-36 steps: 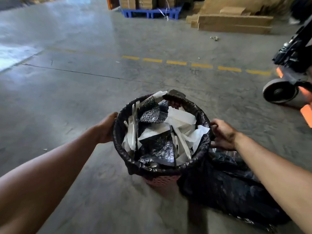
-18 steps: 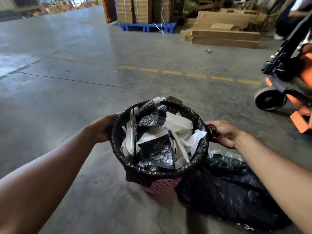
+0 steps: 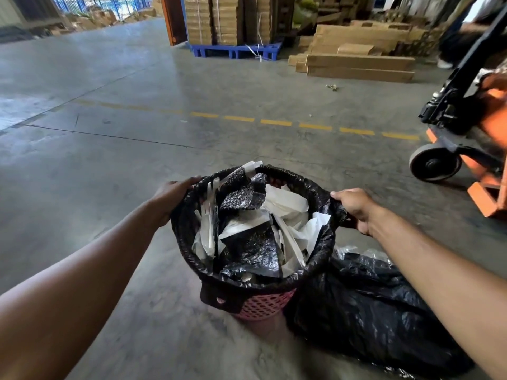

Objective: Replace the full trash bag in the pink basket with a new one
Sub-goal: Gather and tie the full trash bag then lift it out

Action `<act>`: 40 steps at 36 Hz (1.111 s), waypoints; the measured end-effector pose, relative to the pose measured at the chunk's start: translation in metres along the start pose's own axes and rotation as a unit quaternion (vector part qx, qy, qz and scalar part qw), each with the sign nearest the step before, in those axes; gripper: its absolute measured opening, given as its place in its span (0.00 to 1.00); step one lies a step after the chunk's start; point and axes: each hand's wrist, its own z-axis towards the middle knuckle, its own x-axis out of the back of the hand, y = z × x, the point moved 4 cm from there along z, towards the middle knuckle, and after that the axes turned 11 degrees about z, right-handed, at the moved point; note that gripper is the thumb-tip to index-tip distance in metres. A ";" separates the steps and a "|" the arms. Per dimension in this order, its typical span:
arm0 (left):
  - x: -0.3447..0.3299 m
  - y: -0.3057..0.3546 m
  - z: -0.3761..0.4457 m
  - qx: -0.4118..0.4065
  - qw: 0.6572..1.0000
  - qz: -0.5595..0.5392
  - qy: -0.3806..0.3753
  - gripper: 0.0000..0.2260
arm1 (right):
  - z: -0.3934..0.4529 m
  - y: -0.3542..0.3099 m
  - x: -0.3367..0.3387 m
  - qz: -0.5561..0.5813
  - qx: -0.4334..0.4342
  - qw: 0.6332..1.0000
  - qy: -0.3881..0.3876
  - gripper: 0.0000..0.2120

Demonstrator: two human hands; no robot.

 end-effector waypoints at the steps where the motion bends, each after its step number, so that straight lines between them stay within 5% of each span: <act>1: -0.001 0.002 0.001 -0.008 1.000 0.014 0.015 0.19 | -0.001 0.000 -0.004 0.001 0.003 1.000 0.007 0.16; 11: -0.014 0.018 0.009 -0.028 0.992 0.051 0.113 0.18 | -0.001 -0.022 -0.028 -0.064 0.115 0.980 0.150 0.09; 17: -0.019 0.021 0.006 -0.113 0.982 0.044 0.142 0.11 | -0.006 -0.019 -0.040 -0.130 0.210 0.948 0.202 0.08; 23: -0.016 0.023 0.002 -0.204 0.976 0.000 0.076 0.11 | -0.007 -0.015 -0.039 -0.143 0.318 0.920 0.177 0.08; 27: -0.015 0.023 0.002 -0.182 0.978 -0.105 -0.017 0.11 | -0.010 -0.015 -0.034 -0.110 0.359 0.914 0.153 0.07; 30: -0.010 0.024 0.005 -0.157 0.984 -0.085 -0.029 0.10 | -0.015 -0.017 -0.035 -0.114 0.385 0.905 0.143 0.07; 35: -0.015 0.032 0.010 -0.159 0.966 0.181 0.090 0.13 | -0.009 -0.026 -0.044 -0.171 0.316 0.922 0.146 0.09; 40: -0.022 0.032 0.009 -0.165 0.957 0.183 0.150 0.17 | -0.002 -0.044 -0.055 -0.235 0.207 0.941 0.127 0.16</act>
